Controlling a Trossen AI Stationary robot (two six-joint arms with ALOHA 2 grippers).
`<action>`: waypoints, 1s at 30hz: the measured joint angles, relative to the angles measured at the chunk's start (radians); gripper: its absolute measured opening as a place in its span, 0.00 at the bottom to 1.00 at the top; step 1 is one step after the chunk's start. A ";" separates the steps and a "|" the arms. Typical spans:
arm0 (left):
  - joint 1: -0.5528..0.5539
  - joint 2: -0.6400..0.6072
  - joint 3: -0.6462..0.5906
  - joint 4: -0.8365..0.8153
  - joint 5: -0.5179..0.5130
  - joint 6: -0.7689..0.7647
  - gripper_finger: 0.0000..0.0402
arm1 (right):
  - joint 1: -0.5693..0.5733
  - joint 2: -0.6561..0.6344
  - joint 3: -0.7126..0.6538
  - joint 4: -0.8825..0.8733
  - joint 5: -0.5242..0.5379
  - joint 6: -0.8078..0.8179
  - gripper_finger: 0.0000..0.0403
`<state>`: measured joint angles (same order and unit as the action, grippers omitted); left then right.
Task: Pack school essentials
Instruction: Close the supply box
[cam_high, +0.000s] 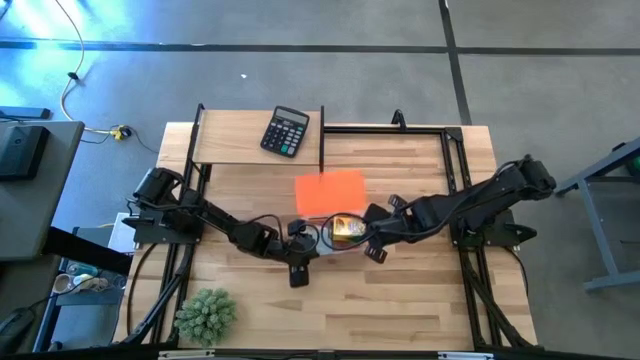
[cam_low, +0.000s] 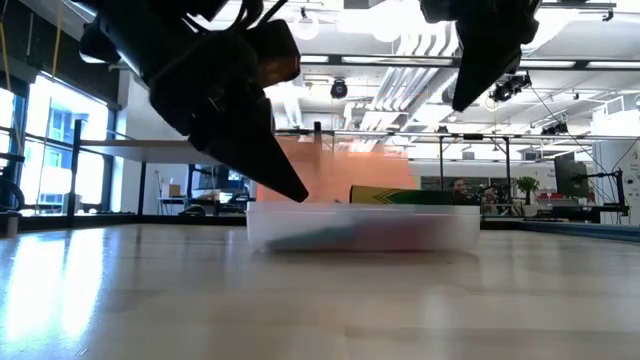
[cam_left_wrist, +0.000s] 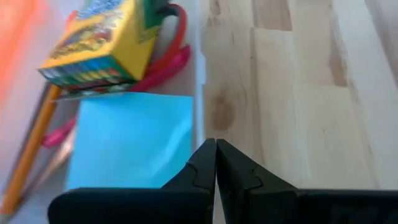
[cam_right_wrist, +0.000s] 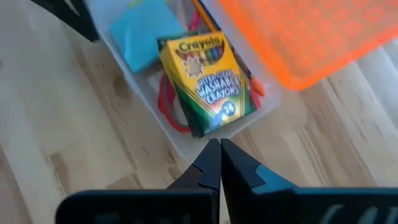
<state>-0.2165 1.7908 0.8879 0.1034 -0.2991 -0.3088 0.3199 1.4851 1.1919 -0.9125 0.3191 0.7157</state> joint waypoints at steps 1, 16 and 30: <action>0.001 0.000 0.000 -0.001 0.007 -0.003 0.01 | 0.003 0.007 0.000 -0.002 0.002 0.005 0.00; 0.031 0.000 0.000 -0.008 0.015 -0.005 0.01 | -0.058 -0.001 0.007 -0.016 0.098 0.042 0.00; 0.030 0.000 0.000 -0.009 0.016 -0.005 0.01 | -0.450 -0.002 0.132 0.009 -0.065 -0.249 0.00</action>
<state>-0.1864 1.7905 0.8879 0.0940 -0.2832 -0.3139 -0.1298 1.4830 1.3239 -0.9038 0.2539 0.4663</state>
